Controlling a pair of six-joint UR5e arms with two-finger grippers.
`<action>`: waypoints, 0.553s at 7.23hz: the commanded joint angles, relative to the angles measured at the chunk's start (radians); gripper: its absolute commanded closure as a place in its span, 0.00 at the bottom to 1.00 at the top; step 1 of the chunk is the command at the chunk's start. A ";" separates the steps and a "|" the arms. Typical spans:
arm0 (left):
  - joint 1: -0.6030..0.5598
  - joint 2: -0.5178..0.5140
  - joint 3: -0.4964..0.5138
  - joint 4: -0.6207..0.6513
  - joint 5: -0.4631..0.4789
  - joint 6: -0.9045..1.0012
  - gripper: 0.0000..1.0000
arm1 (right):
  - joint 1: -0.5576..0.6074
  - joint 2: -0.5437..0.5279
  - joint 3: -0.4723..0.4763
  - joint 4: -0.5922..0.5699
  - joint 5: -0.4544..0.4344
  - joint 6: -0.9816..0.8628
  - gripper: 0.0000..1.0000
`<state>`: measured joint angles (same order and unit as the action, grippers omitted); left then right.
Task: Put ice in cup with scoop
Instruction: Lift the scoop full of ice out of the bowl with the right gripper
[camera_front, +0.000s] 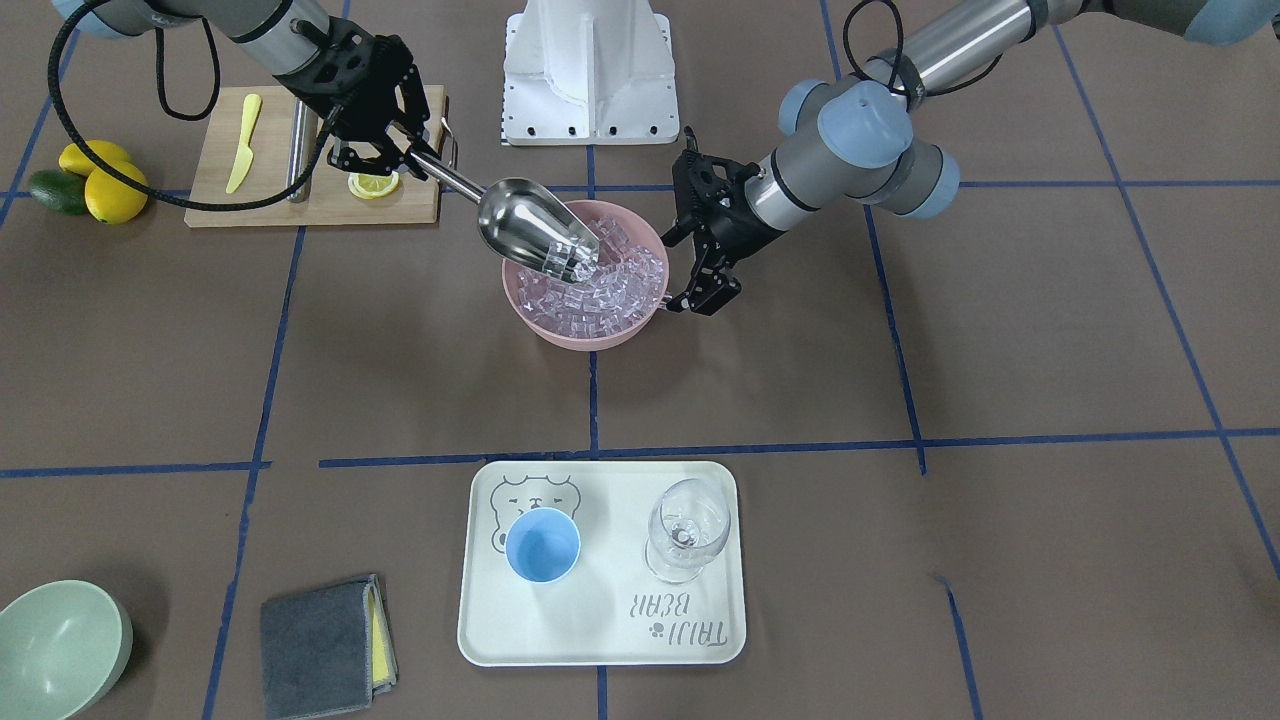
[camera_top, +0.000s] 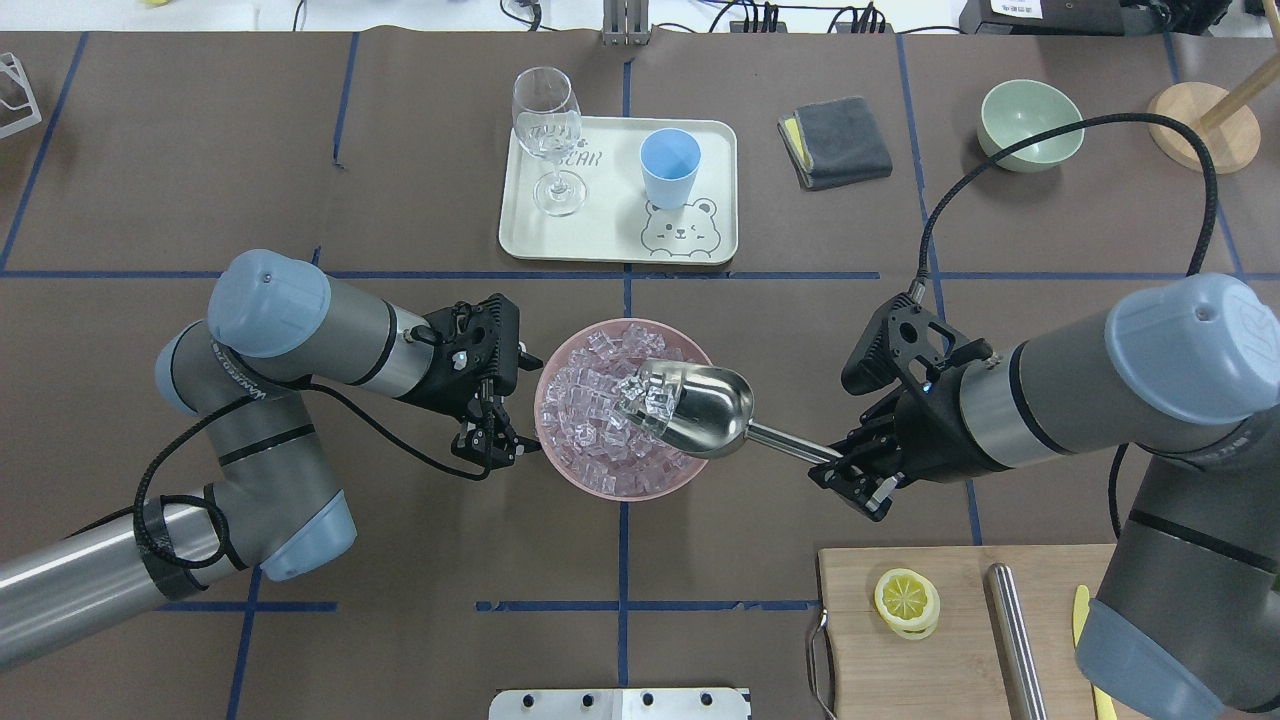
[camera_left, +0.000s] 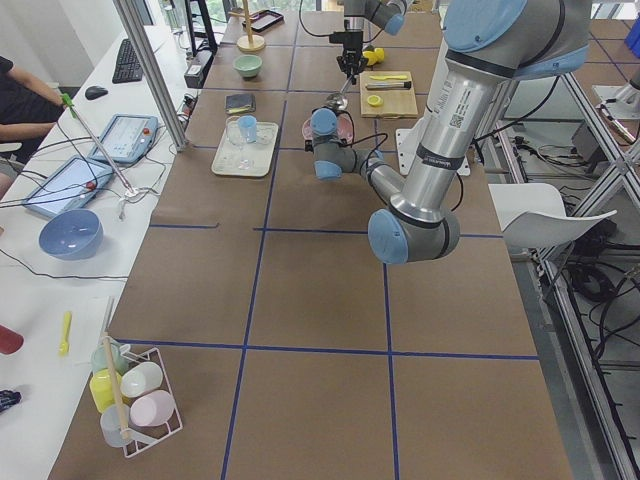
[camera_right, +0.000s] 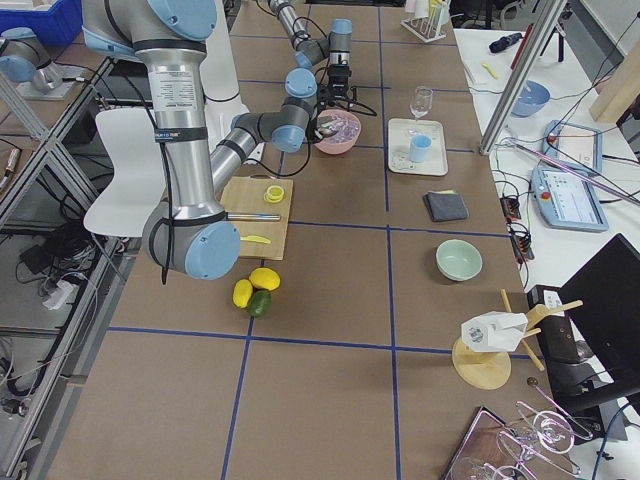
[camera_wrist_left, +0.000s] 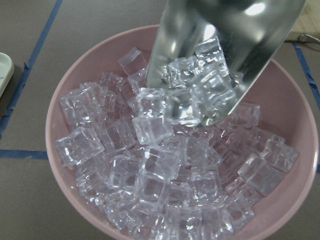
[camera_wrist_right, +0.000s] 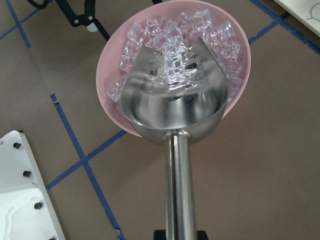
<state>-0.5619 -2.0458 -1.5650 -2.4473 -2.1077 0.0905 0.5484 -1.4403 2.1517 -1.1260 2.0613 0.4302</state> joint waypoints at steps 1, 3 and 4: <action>-0.001 -0.001 -0.007 0.004 0.000 0.000 0.00 | -0.001 -0.017 -0.006 0.072 -0.044 0.039 1.00; -0.003 -0.001 -0.007 0.004 0.000 0.000 0.00 | -0.002 -0.058 -0.047 0.237 -0.064 0.103 1.00; -0.003 -0.001 -0.009 0.004 -0.002 0.000 0.00 | -0.002 -0.054 -0.052 0.250 -0.079 0.129 1.00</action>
<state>-0.5638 -2.0463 -1.5725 -2.4438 -2.1080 0.0905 0.5466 -1.4898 2.1125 -0.9217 1.9976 0.5253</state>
